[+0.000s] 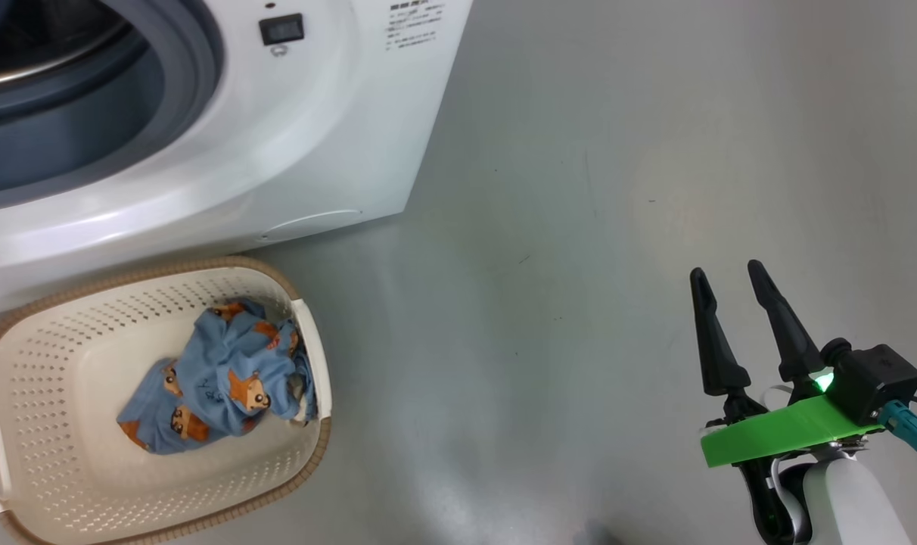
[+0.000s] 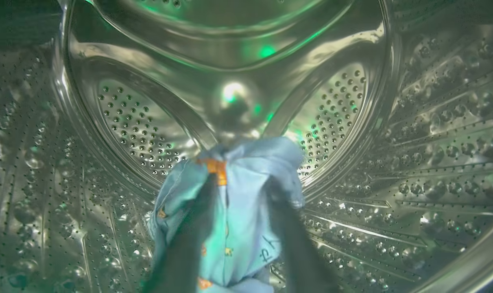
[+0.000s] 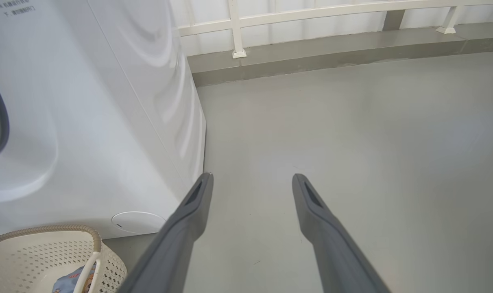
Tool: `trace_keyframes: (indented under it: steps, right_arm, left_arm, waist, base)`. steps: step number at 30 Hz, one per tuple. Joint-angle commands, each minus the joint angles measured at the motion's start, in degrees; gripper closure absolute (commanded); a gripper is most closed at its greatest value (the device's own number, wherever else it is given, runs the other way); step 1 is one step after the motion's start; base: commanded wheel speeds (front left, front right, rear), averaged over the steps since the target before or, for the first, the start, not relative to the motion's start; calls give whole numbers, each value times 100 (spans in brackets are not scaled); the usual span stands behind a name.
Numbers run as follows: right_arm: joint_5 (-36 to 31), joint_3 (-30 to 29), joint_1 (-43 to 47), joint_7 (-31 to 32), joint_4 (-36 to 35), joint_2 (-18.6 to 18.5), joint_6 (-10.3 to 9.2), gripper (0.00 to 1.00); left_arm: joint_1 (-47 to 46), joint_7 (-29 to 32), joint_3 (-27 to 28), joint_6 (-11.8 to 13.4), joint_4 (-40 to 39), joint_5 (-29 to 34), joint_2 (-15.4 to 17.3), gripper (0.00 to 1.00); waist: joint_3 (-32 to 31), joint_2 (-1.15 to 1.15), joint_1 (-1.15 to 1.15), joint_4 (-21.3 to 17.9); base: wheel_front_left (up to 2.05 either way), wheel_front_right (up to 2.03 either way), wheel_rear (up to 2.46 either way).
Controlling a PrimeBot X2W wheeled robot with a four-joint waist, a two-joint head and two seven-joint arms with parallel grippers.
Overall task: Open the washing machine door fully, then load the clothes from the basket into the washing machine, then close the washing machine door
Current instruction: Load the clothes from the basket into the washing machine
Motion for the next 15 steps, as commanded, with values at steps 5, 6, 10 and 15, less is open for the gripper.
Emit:
trace_keyframes:
  steps: [5, 6, 10, 15]
  right_arm:
    - [70, 129, 7, -27, -100, -16, 14, 0]
    - [63, 123, 3, -27, -97, -15, 14, 0]
    - [13, 98, -14, -27, -101, -15, 14, 0]
    - [-55, 59, -30, -27, -86, -15, 14, 0]
  left_arm:
    - [267, -29, 253, -14, -98, 151, 185, 0]
    - [316, -29, 289, -14, -85, 162, 159, 0]
    - [483, -29, 468, -14, -62, 238, 48, 0]
    - [816, -29, 556, -14, -146, 360, -143, 0]
  waist:
    - [-36, 0, 0, 33]
    - [-45, 0, 0, 46]
    - [-91, 0, 0, 107]
    - [-200, 0, 0, 200]
  base:
    - [0, 0, 0]
    - [0, 0, 0]
    - [0, 0, 0]
    - [0, 0, 0]
